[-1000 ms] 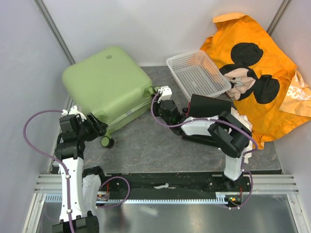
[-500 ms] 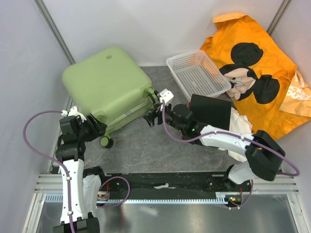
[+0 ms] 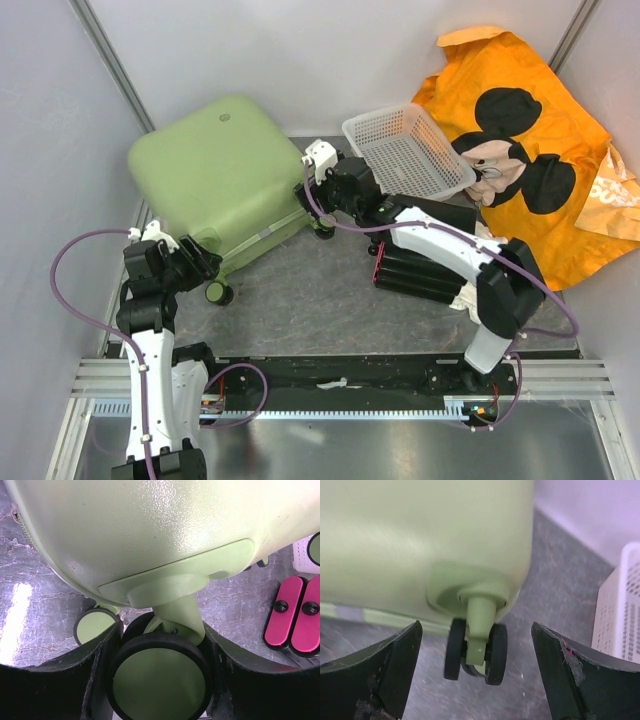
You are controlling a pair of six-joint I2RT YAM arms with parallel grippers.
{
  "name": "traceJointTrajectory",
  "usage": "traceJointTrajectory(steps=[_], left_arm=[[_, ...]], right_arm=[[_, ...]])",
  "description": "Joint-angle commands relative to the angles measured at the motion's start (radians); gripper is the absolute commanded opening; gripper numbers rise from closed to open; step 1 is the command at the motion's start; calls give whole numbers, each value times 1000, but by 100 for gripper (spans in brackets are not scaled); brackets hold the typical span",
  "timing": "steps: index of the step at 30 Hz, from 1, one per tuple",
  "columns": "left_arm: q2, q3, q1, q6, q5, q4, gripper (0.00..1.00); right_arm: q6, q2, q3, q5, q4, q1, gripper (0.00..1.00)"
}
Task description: Open, take out, and arrange the luggage
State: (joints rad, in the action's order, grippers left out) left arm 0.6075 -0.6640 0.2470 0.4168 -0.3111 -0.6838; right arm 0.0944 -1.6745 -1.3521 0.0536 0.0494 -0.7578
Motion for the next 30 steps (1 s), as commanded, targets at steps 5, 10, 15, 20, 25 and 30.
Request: traceJointTrajectory(steps=[5,10,15,20,25,30], left_arm=[[26,12,14,-13,26,219,2],[28,14,14,-15,21,221,2],[29,15,14,-18,21,222,1],[28,17,14,-18,18,221,2],[34,-2,14,-42,30,234,1],[90,-42,14,-47,30,263,2]], right_arm=[[134,-110,-53,28,-154,18,98],[142,-116,-4,-52,-76,32,95],[146,-122,5,-98,17,41,84],[145,-139,-15,-98,20,46,68],[107,-90,44,-95,56,48,16],[65,4,137,-64,67,46,0]])
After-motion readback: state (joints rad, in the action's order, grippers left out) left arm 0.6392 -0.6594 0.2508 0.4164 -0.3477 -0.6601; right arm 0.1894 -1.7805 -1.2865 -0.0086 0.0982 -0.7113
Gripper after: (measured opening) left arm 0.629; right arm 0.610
